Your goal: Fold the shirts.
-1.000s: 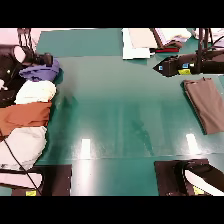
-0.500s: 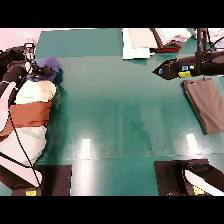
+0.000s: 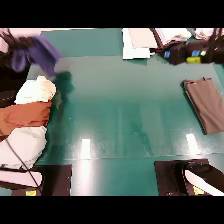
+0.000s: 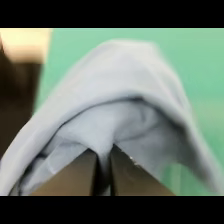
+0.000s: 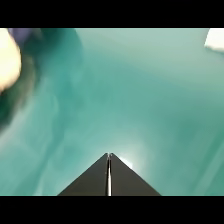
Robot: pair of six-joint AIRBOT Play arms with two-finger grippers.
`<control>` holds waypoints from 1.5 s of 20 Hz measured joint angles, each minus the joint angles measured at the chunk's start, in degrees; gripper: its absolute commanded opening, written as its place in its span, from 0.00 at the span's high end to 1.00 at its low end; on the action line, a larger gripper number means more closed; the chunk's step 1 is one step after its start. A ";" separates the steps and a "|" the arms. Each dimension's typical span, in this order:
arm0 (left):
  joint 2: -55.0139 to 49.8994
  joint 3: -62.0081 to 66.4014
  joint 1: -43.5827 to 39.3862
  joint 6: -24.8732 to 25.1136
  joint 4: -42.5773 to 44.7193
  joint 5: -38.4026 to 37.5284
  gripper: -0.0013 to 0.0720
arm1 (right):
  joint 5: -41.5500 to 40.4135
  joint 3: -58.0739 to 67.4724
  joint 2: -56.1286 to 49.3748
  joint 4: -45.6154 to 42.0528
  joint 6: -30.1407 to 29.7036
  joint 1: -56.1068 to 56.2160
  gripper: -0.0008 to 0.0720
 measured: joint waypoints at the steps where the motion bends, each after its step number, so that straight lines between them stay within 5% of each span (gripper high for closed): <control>1: 3.32 1.07 -1.14 0.92 0.00 -0.70 0.95 | -0.98 2.21 0.00 0.00 -0.02 0.00 0.96; 7: 20.04 3.63 -14.53 5.60 -0.09 -10.12 0.95 | -3.23 14.29 0.02 -3.06 -0.02 0.00 0.96; 13: 20.83 -0.44 -31.63 6.73 -3.96 -24.35 0.94 | -2.51 20.22 0.07 -4.17 -0.02 0.00 0.96; 14: 20.24 -2.19 -33.73 6.84 -5.20 -25.38 0.77 | -1.97 20.55 0.07 -4.24 -0.02 0.00 0.96; 15: 19.54 -4.26 -35.60 6.88 -6.91 -25.86 0.31 | -1.29 20.79 0.07 -4.28 -0.02 0.00 0.96; 16: 18.91 -6.16 -37.05 6.91 -8.63 -25.44 0.18 | -0.59 20.94 0.07 -4.35 -0.02 0.00 0.96; 21: 16.13 -12.98 -37.62 7.02 -14.56 -20.72 0.18 | 1.25 21.29 0.07 -4.26 -0.02 0.00 0.96; 30: 9.81 -27.65 -23.56 4.76 -24.98 -20.04 0.18 | 2.64 21.33 0.07 -4.02 -0.02 0.00 0.96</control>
